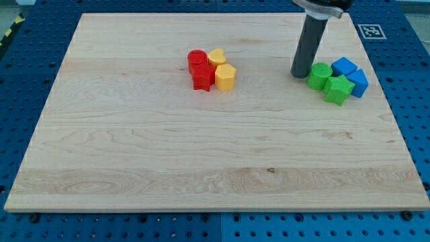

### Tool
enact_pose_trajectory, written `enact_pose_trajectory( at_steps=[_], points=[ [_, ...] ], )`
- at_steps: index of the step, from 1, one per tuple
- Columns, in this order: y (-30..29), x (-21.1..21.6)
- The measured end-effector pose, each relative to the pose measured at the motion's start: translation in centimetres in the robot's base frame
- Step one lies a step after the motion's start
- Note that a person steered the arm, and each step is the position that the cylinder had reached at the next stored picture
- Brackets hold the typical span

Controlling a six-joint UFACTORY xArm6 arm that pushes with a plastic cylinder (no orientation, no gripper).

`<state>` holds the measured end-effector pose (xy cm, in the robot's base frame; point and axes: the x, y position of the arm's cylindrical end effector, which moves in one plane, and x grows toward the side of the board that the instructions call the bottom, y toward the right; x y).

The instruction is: Separate the green star from the group of blocks

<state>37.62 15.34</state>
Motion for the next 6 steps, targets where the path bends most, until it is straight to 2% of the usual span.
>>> enact_pose_trajectory(
  at_steps=[1,2,3,5,6],
  points=[
    [-0.2,-0.4],
    [-2.3,-5.0],
    [-2.4,-6.5],
    [-3.7,-5.7],
    [-3.7,-3.3]
  ],
)
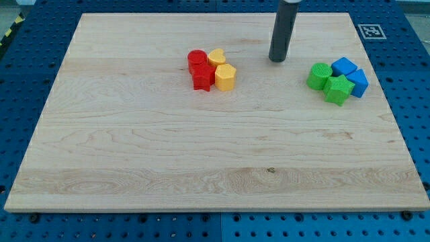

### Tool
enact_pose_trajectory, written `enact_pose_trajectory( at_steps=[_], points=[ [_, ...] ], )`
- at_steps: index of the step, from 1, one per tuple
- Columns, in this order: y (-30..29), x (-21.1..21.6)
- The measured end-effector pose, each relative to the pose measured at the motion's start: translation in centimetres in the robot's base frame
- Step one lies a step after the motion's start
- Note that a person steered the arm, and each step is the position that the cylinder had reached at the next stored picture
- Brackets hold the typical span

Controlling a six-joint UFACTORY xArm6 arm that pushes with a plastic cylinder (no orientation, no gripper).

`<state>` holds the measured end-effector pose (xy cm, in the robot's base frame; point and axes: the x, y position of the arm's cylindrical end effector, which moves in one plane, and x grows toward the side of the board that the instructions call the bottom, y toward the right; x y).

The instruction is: Separate the green star from the group of blocks

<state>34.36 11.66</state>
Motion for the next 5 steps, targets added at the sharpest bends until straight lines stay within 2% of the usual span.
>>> enact_pose_trajectory(
  at_steps=[1,3,4,5],
  points=[
    [0.1,2.3],
    [0.9,12.0],
    [7.3,13.9],
    [15.3,13.0]
  ],
)
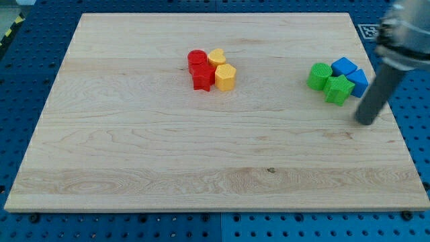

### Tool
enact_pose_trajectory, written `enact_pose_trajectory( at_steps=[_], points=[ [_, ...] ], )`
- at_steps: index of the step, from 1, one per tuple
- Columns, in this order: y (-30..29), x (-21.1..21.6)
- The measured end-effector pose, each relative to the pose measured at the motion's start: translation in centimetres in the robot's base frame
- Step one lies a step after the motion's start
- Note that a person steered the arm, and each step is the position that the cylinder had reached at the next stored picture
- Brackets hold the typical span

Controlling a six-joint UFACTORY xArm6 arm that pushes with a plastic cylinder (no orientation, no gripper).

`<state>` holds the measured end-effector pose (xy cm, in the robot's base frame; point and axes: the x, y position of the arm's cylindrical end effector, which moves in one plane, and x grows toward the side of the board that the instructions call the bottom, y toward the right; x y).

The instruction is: Separate the green star from the group of blocks

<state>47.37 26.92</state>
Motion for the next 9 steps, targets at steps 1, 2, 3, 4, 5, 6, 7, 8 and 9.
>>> enact_pose_trajectory(
  at_steps=[1,2,3,4,5,6,7,8,9],
  points=[
    [3.5,-4.9],
    [1.2,-8.8],
    [-4.7,-8.2],
    [-7.1,-4.1],
    [-8.1,-0.1],
    [-9.6,0.7],
    [-9.8,-1.6],
    [-10.7,-2.9],
    [-14.2,-0.4]
  ],
)
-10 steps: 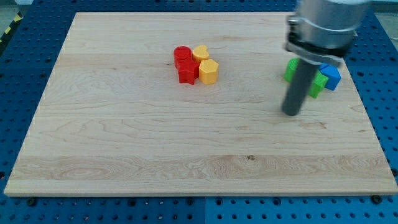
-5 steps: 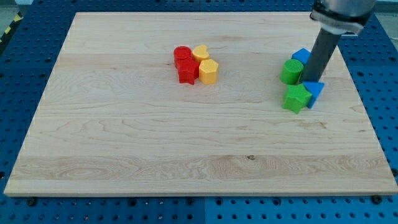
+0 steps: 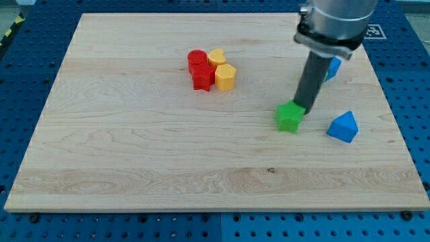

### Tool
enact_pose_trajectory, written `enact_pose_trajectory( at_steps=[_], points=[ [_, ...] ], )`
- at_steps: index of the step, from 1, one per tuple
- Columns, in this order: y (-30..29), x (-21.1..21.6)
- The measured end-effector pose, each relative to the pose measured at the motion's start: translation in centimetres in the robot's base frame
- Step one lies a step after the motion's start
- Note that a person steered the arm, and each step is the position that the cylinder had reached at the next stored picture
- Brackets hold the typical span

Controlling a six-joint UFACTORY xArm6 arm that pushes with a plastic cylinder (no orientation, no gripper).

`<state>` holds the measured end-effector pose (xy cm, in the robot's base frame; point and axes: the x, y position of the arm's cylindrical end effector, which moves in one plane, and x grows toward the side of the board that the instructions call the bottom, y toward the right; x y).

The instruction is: Separate the green star from the group of blocks

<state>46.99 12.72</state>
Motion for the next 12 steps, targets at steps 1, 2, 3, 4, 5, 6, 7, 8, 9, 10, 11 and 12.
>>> enact_pose_trajectory(
  at_steps=[1,2,3,4,5,6,7,8,9,10,11,12],
  points=[
    [-2.2,3.6],
    [-2.5,7.1],
    [-1.5,5.8],
    [-1.3,2.8],
    [-2.8,3.0],
    [-5.0,5.2],
    [-6.4,6.9],
    [-6.8,7.0],
    [-4.1,6.1],
    [-0.9,7.3],
    [-0.6,8.9],
    [-3.3,9.0]
  ],
)
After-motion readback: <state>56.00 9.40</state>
